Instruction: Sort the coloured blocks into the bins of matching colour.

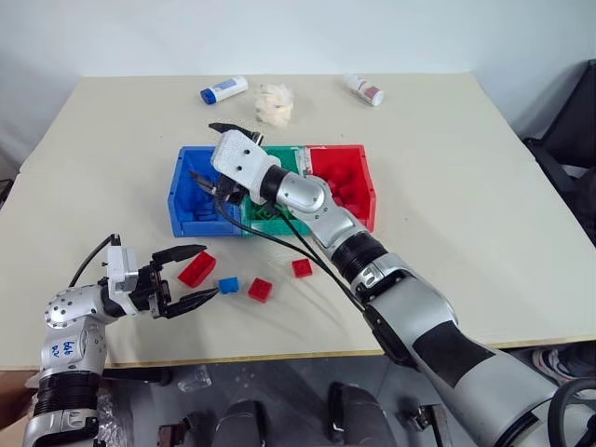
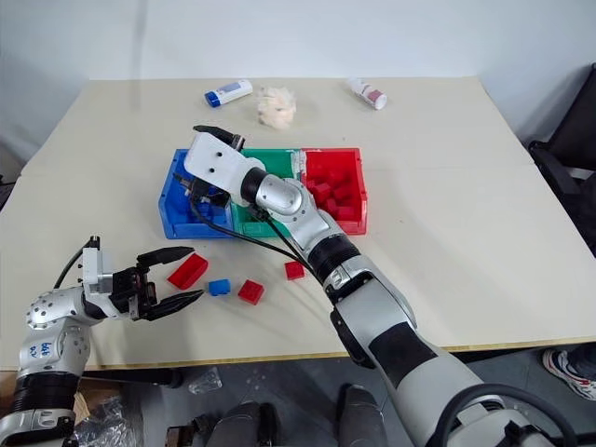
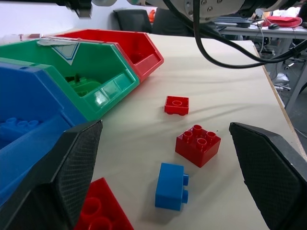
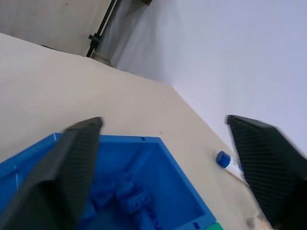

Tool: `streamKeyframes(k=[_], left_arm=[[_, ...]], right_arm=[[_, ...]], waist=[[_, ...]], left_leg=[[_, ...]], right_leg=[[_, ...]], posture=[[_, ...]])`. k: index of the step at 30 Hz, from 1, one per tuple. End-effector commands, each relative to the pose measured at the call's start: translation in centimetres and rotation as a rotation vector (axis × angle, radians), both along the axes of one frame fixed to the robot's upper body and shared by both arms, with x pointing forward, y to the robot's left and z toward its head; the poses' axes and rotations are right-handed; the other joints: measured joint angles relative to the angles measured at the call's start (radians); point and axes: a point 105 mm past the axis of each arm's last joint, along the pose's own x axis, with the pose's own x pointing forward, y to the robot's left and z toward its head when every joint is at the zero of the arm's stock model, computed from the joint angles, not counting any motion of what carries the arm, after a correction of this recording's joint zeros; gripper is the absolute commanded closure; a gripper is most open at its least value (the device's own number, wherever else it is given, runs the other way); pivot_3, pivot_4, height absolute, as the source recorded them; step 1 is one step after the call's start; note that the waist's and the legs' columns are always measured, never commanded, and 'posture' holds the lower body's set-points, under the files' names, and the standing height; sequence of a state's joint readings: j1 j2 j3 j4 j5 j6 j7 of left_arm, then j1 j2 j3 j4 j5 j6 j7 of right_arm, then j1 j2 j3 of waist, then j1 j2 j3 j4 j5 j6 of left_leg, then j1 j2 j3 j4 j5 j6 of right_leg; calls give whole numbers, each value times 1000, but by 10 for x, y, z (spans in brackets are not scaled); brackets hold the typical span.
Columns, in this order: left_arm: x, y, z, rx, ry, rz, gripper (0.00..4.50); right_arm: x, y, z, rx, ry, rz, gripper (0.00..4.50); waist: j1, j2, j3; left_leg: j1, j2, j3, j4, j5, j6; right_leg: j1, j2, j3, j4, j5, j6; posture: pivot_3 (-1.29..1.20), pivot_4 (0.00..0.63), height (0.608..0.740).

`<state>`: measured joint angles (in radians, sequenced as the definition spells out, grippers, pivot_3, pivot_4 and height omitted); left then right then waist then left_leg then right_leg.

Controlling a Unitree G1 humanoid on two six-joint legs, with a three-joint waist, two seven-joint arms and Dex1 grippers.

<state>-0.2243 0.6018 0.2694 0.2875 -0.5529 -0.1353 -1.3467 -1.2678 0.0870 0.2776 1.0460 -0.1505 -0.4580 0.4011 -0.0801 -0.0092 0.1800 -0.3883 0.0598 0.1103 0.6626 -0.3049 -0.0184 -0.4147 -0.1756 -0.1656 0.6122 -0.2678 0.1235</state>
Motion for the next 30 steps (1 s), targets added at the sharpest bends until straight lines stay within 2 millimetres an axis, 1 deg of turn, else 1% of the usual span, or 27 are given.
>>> streamKeyframes(k=[1,3,5,7,8,9,10,11,14,16,18,20,23,24,27,29,30], left_arm=[[-1,2,5,-1,-28,7,0],[0,0,5,-3,-29,3,0],[-1,0,3,-4,-22,-3,0],[-1,-1,1,-3,-14,-7,0],[0,-1,1,-3,-12,-8,0],[0,-1,0,-3,-11,-9,0],[-1,-1,0,-3,-11,-10,0],[-1,-1,0,-5,-9,-12,0],[-1,-2,-2,-8,0,-21,0],[-3,-1,-4,-7,8,-24,0],[-5,1,-5,-1,16,-22,0],[-6,3,-5,2,19,-20,0],[-6,7,-5,8,26,-19,0],[-6,7,-5,9,28,-20,0],[-6,7,-5,9,28,-21,0],[-5,7,-5,10,28,-23,0],[-5,6,-5,11,29,-27,0]], right_arm=[[-5,-9,-3,6,14,60,11],[-9,-19,-12,17,117,129,11],[-21,-43,-28,-22,240,223,11],[-40,-70,-42,-66,346,303,11],[-47,-80,-48,-91,378,319,11],[-52,-90,-53,-110,420,323,11],[-56,-96,-56,-123,450,323,11],[-62,-109,-60,-124,490,324,11],[-86,-157,-81,-182,585,323,11],[-91,-180,-87,-177,622,264,11],[-95,-208,-95,-185,677,181,11],[-101,-225,-101,-209,705,136,11],[-107,-246,-110,-251,741,76,11],[-108,-248,-111,-257,746,65,11],[-108,-245,-111,-255,746,64,11],[-106,-240,-112,-258,747,66,11],[-103,-233,-114,-259,746,69,11]], waist=[[-1,0,0],[1,0,0],[7,0,0],[18,0,0],[23,0,0],[25,0,0],[27,0,0],[28,0,0],[31,0,0],[38,0,0],[42,0,0],[48,0,0],[51,0,0],[52,0,0],[51,0,0],[52,0,0],[52,0,0]], left_leg=[[0,1,0,0,0,0],[1,2,0,0,0,-1],[1,2,1,0,0,-1],[0,2,1,1,-1,0],[0,2,1,2,-2,0],[0,3,1,3,-3,0],[0,3,1,3,-3,0],[0,3,1,3,-3,0],[1,5,2,3,-3,-1],[1,6,2,3,-4,-1],[2,6,4,4,-5,-1],[2,6,5,4,-5,-1],[3,6,6,4,-5,-1],[3,6,6,4,-5,-1],[3,6,6,4,-5,-1],[3,6,6,4,-5,-1],[3,6,6,4,-5,-1]], right_leg=[[0,1,1,0,0,0],[0,2,1,-1,0,0],[1,3,2,-1,0,0],[1,3,3,-1,0,0],[1,3,3,-2,0,0],[1,3,3,-1,0,0],[0,3,3,-1,0,0],[0,4,4,-1,0,0],[0,6,4,0,0,-2],[0,6,4,-1,0,-2],[0,6,5,-2,0,-2],[0,6,6,-2,0,-2],[0,6,6,-2,0,-2],[0,6,6,-2,0,-2],[0,6,7,-2,0,-2],[0,6,7,-2,0,-2],[0,6,7,-2,0,-2]], posture=[[0,150,740],[0,150,740],[0,150,740],[0,150,740],[0,150,740],[0,150,740],[0,150,740],[0,150,740],[0,150,740],[0,150,740],[0,150,740],[0,150,740],[0,150,740],[0,150,740],[0,150,740],[0,150,740],[0,150,740]])
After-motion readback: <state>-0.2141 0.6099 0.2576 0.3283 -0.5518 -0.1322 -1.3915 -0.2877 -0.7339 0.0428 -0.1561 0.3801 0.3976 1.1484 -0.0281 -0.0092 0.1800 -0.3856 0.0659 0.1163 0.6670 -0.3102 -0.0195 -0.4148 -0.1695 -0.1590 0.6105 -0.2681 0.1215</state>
